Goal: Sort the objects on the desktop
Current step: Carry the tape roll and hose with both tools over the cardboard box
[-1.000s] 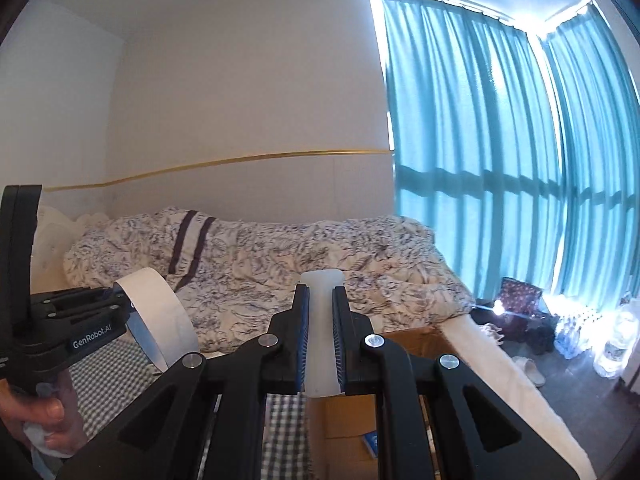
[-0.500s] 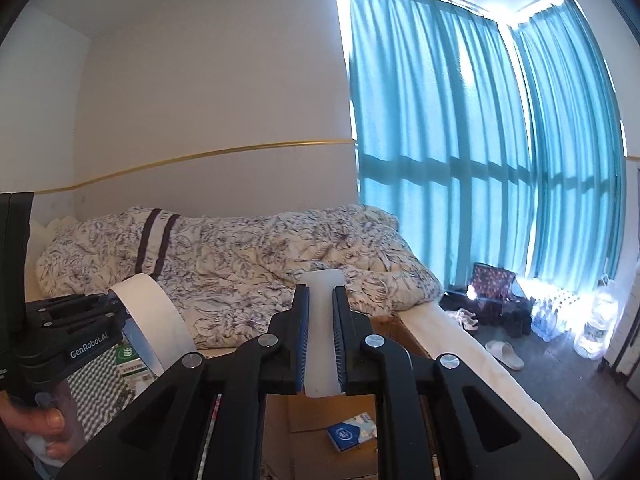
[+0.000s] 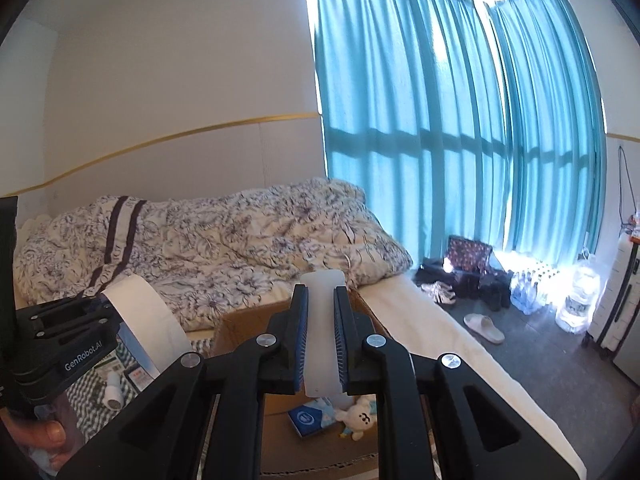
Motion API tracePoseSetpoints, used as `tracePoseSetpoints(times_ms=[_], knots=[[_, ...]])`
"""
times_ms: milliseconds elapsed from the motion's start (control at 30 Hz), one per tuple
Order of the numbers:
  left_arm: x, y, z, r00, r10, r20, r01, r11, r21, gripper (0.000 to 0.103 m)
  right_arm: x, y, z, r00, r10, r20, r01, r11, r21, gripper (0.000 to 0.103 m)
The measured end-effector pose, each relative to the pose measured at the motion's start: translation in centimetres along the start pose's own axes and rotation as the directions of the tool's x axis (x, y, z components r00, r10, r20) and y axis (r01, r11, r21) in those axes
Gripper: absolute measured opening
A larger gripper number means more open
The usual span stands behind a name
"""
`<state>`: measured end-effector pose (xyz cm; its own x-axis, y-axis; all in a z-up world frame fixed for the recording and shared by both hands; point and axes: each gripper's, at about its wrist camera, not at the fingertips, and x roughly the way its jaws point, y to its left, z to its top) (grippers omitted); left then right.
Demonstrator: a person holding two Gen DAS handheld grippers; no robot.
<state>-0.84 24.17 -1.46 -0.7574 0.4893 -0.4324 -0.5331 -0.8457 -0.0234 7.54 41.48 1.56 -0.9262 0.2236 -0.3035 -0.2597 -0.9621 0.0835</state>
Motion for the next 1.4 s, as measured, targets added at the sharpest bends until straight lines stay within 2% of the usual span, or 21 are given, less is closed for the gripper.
tracePoseSetpoints(times_ms=[333,633,800,1100,1400], knots=[[4.1,-2.0,-1.2,0.996,-0.019,-0.082,0.020,1.000,0.020,0.009,2.7,-1.4,-1.2,0.995,-0.005,-0.101,0.006,1.000,0.008,0.012],[8.0,-3.2,-2.4,0.981,-0.045,-0.186,0.051,0.998,0.025,0.009,4.9,-1.9,-2.6,0.980,0.003,-0.199,-0.002,1.000,0.006,0.013],[9.8,-3.6,-3.0,0.972,-0.041,-0.230,0.051,0.998,0.042,0.009,6.9,-2.4,-3.9,0.955,0.021,-0.296,-0.014,1.000,0.026,0.013],[13.4,-4.5,-4.6,0.931,-0.027,-0.365,0.065,0.994,0.092,0.009,9.6,-2.3,-6.0,0.912,0.009,-0.409,0.003,1.000,0.028,0.013],[15.1,-5.0,-5.7,0.901,-0.021,-0.434,0.086,0.988,0.130,0.009,11.5,-2.4,-7.8,0.859,-0.012,-0.511,0.031,0.999,0.029,0.014]])
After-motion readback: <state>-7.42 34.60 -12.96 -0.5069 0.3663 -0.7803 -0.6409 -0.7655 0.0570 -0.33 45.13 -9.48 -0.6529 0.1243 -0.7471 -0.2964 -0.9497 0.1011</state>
